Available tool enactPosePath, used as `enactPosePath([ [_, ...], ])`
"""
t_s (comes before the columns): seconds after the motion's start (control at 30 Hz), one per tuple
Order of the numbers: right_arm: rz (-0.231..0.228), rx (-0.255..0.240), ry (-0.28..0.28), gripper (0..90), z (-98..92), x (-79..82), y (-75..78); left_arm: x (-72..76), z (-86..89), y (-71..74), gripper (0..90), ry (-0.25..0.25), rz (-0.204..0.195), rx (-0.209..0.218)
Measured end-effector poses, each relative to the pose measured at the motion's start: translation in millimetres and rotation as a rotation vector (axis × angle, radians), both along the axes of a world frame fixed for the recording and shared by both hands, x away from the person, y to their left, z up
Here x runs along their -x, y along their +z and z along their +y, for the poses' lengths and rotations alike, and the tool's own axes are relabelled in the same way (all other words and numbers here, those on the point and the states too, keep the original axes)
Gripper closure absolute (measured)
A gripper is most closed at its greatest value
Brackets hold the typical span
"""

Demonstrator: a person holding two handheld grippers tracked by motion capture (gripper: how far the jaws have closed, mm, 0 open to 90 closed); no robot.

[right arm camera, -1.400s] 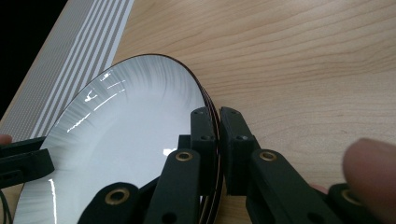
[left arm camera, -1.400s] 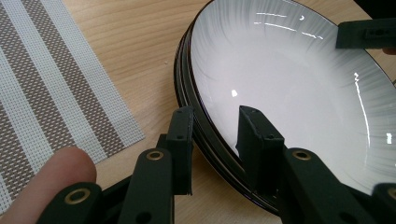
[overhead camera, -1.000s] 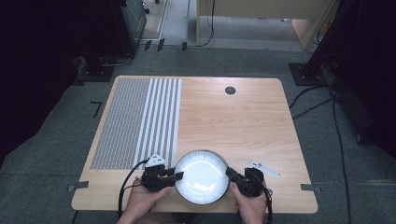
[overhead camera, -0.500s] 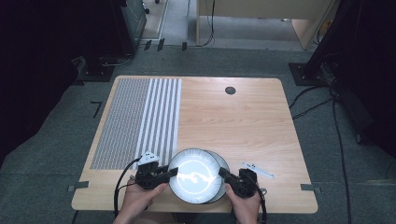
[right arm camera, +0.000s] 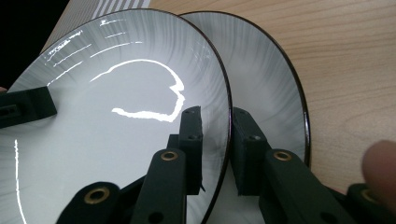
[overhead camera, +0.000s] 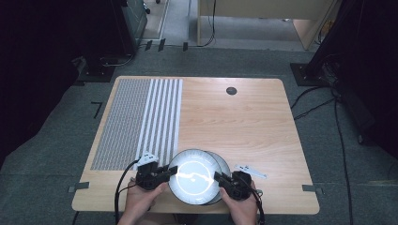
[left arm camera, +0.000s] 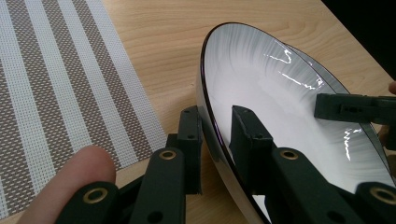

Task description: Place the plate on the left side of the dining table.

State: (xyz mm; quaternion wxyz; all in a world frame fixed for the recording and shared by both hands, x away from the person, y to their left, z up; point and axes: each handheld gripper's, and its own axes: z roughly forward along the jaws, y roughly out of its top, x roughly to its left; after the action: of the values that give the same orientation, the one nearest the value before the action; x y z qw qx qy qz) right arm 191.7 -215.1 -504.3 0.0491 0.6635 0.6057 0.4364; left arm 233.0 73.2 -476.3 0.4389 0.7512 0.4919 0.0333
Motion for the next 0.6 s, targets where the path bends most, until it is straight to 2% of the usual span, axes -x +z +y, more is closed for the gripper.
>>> enactPosePath([
  [0.07, 0.030, -0.053, -0.028, 81.0, -2.1, -0.3, -0.8, -0.1, 0.5, -0.5, 74.8, 0.000, 0.000, 0.007],
  [0.17, 0.078, -0.193, -0.058, 85.4, -12.3, -1.3, -6.0, -0.2, 1.4, -0.8, 75.0, -0.003, 0.001, 0.018],
  [0.2, 0.078, -0.193, -0.058, 85.4, -12.3, -1.3, -6.0, -0.2, 1.4, -0.8, 75.2, -0.003, 0.001, 0.018],
  [0.23, 0.091, -0.246, -0.075, 86.3, -15.8, -0.7, -6.5, -0.5, 2.5, 0.0, 75.5, -0.005, 0.007, 0.027],
  [0.33, 0.073, -0.242, -0.084, 86.7, -14.2, 1.0, -2.0, -1.3, 5.3, 2.4, 76.9, -0.005, 0.010, 0.047],
  [0.6, 0.059, -0.219, -0.086, 86.5, -12.0, 1.8, 6.0, -1.1, 7.5, 6.3, 78.0, -0.010, 0.017, 0.053],
])
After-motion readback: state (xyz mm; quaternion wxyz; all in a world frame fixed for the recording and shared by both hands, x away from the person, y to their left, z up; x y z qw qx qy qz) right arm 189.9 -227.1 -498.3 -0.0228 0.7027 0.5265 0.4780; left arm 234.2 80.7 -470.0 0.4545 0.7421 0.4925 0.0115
